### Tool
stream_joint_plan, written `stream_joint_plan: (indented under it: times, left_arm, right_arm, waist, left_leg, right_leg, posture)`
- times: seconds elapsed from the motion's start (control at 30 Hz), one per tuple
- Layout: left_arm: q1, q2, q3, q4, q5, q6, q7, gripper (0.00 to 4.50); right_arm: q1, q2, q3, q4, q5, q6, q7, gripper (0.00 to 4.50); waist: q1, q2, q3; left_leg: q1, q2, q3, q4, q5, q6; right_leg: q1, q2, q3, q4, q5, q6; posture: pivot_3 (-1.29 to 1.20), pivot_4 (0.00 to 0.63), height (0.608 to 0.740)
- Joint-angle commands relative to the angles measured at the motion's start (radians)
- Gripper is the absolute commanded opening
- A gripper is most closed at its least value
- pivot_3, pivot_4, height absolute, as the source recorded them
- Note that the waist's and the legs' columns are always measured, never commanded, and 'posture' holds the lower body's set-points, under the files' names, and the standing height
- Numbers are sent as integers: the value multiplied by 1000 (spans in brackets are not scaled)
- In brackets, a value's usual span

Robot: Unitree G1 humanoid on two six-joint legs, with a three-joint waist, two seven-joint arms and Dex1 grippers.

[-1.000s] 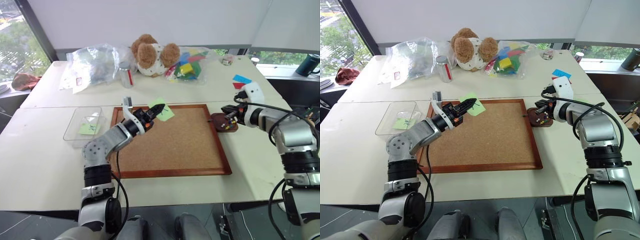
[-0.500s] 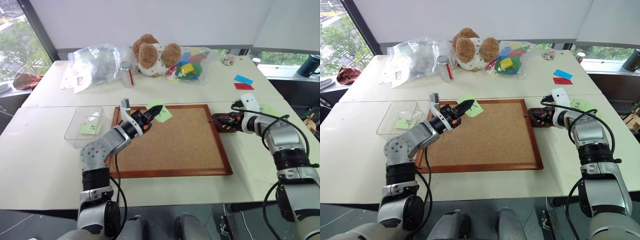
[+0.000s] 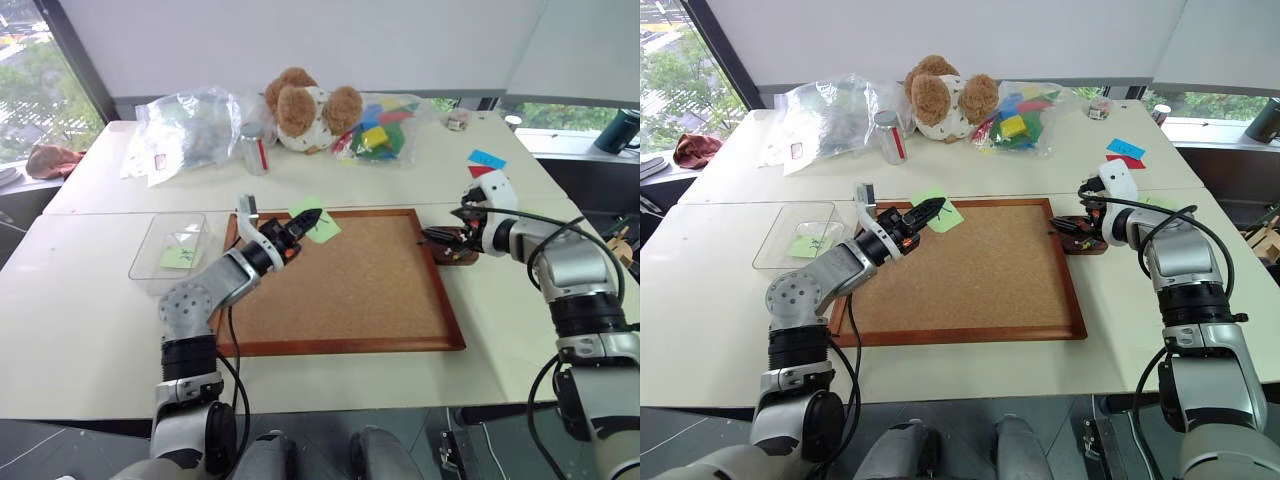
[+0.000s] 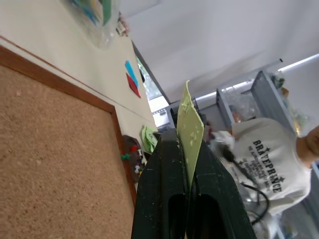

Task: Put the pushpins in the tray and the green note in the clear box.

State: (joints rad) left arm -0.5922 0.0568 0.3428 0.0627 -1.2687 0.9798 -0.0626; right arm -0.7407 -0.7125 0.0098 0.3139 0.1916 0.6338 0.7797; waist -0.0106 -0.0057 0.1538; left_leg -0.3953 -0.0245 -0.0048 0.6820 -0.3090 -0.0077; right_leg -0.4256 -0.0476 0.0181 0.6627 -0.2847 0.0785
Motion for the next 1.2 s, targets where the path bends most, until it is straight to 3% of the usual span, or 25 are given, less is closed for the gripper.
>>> stream_joint_plan:
  times: [0.03,0.2,0.33,0.4,0.47,0.53,0.63,0.77,0.93,1.03,1.2]
  left_arm:
    - [-15,20,19,-100,-12,-44,17,0]
    - [-34,47,63,-222,10,-146,133,0]
    - [-50,106,108,-324,120,-255,286,0]
    - [-50,155,121,-356,179,-280,346,0]
    - [-20,292,118,-376,283,-229,389,0]
    - [21,429,78,-357,372,-162,371,0]
    - [66,553,16,-293,494,-156,302,0]
    - [87,614,-35,-184,571,-153,182,0]
    - [66,602,-68,-70,614,-126,70,0]
    - [46,596,-73,-9,631,-113,17,864]
    - [37,607,-91,-4,678,-97,-40,3298]
  right_arm:
    - [12,-21,-27,-219,90,36,92,4292]
    - [26,-13,-14,-438,216,88,203,4292]
    - [-1,3,25,-502,259,88,253,4292]
    - [-3,5,42,-522,269,72,282,4292]
    - [-3,11,58,-530,278,53,311,4292]
    - [-4,13,74,-530,271,30,327,4292]
    - [-4,19,86,-533,272,9,344,4292]
    - [-1,20,96,-546,274,0,352,4292]
    - [12,19,95,-560,265,-2,335,4292]
    - [26,13,87,-574,266,5,320,4373]
    - [43,3,74,-586,265,11,290,4373]
  waist:
    - [0,0,0]
    - [0,0,0]
    - [1,-2,1]
    - [1,-2,1]
    - [-1,-3,2]
    - [-5,-3,2]
    - [3,-3,2]
    - [14,-4,2]
    - [21,-4,2]
    - [20,-4,2]
    - [18,-4,2]
  left_leg:
    - [0,0,0,0,0,0]
    - [0,0,0,0,0,0]
    - [0,0,0,0,0,0]
    - [0,0,-1,0,0,0]
    - [0,0,-1,0,0,0]
    - [0,0,0,-1,0,0]
    - [0,0,-1,-2,0,0]
    - [0,-1,-1,0,0,1]
    - [-1,0,-1,-1,-1,1]
    - [-3,0,-1,-1,-1,1]
    - [-4,0,-1,-1,-1,1]
  right_leg:
    - [0,0,0,0,0,0]
    - [0,0,0,0,0,0]
    - [0,-1,0,0,0,0]
    - [0,-1,0,0,0,0]
    - [0,0,0,0,0,0]
    - [-1,0,0,0,0,0]
    - [-1,0,0,0,0,0]
    - [0,-2,0,-1,0,0]
    - [-1,-2,-1,-1,0,0]
    - [-2,-2,-1,-1,0,0]
    - [-4,-2,-1,-1,0,0]
  posture:
    - [0,150,740]
    - [0,150,740]
    - [0,150,740]
    - [0,150,740]
    - [0,150,740]
    - [0,150,740]
    - [0,150,740]
    - [0,150,740]
    - [0,150,740]
    - [0,150,740]
    - [0,150,740]
